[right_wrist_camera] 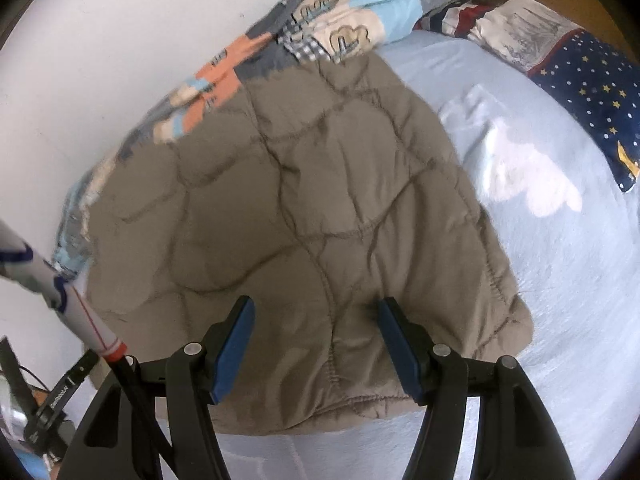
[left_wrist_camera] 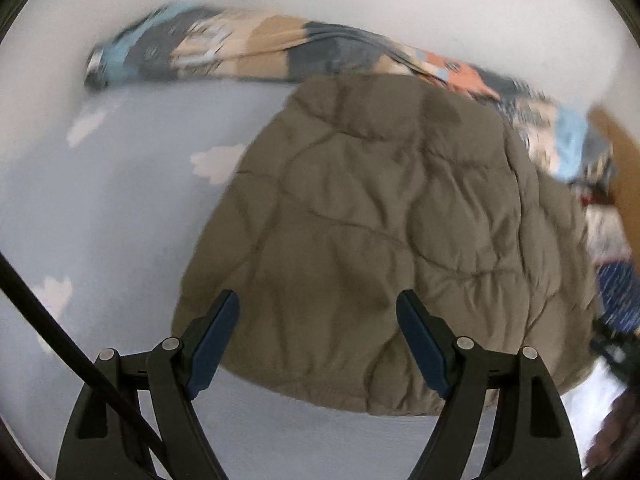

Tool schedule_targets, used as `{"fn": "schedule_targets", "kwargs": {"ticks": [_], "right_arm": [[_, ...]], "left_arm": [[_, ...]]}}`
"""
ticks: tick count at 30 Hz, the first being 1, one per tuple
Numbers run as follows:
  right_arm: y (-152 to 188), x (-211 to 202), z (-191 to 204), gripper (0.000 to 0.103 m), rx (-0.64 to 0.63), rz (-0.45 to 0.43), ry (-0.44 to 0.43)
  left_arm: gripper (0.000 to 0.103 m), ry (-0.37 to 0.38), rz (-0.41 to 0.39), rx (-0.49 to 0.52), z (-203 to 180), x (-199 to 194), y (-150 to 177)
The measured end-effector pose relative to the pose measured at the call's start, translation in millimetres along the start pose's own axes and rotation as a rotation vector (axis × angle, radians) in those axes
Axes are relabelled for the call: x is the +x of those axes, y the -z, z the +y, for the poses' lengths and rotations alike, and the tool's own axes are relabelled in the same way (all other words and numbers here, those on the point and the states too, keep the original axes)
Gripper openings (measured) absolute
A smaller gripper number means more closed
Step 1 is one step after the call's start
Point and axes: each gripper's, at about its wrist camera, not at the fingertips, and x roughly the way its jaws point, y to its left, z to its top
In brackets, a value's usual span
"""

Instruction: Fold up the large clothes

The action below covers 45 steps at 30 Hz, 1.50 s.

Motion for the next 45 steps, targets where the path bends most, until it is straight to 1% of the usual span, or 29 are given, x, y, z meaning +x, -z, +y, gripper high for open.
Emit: {"fn": "schedule_targets", "kwargs": {"ticks": [2, 6, 8, 11, 13, 15, 18, 21, 23, 25, 27, 28, 35, 39, 41, 43, 45], "right_arm": [[1.2, -11.6, -6.6, 0.069, 0.016, -0.028, 0.004], [5.9, -34.2, -34.5, 0.069, 0.098, -0.065, 0.011], [9.1, -43.3, -50.5, 0.069, 0.152, -0.079, 0.021], [18.1, -53.8, -78.8, 0.071, 0.271, -0.084, 0.013], [22.9, -54.6, -94.7, 0.073, 0.343, -0.079, -0.017], [29.5, -49.3, -108.7, 0.074, 0.430, -0.058, -0.056], [36.6, -40.3, -123.2, 0.075, 0.526, -0.029, -0.130], [39.5, -34.8, -129.5, 0.076, 0.576, -0.031, -0.167], [40.0, -28.2, -133.1, 0.076, 0.613, -0.023, -0.191], [41.4, -21.1, -136.3, 0.076, 0.649, -0.016, -0.236], [42.2, -12.5, -137.4, 0.076, 0.670, -0.003, -0.263], [42.1, -9.6, -137.1, 0.078, 0.669, 0.000, -0.262], [42.7, 18.7, -144.3, 0.078, 0.719, 0.004, -0.250], [40.8, 27.2, -137.5, 0.083, 0.721, -0.005, -0.246], [40.9, 29.4, -135.6, 0.084, 0.715, -0.005, -0.240], [41.2, 32.5, -133.7, 0.084, 0.702, 0.000, -0.232], [41.5, 35.7, -133.0, 0.084, 0.701, 0.003, -0.234]], "left_arm": [[0.080, 0.045, 0.038, -0.110, 27.7, -1.0, -2.6], [0.080, 0.112, 0.095, -0.279, 75.0, -1.6, 1.0], [0.080, 0.152, 0.127, -0.341, 92.4, -0.3, 5.4], [0.080, 0.238, 0.165, -0.437, 110.2, 2.6, 16.1], [0.080, 0.275, 0.179, -0.498, 118.7, 4.8, 23.6], [0.080, 0.293, 0.169, -0.537, 123.4, 5.9, 26.3], [0.080, 0.321, 0.154, -0.578, 122.8, 9.0, 28.8], [0.080, 0.364, 0.143, -0.618, 119.0, 19.5, 25.5], [0.080, 0.356, 0.145, -0.624, 113.8, 27.0, 26.1], [0.080, 0.340, 0.146, -0.625, 110.6, 33.9, 25.3], [0.080, 0.343, 0.139, -0.636, 107.8, 39.8, 25.3], [0.080, 0.342, 0.138, -0.641, 107.1, 42.3, 24.5], [0.081, 0.362, 0.137, -0.666, 107.9, 57.9, 23.5], [0.083, 0.399, 0.146, -0.691, 113.6, 64.5, 27.8], [0.083, 0.436, 0.154, -0.719, 115.9, 70.4, 31.0], [0.083, 0.453, 0.156, -0.735, 116.1, 75.2, 31.6], [0.083, 0.456, 0.153, -0.733, 114.6, 76.9, 31.0]]}}
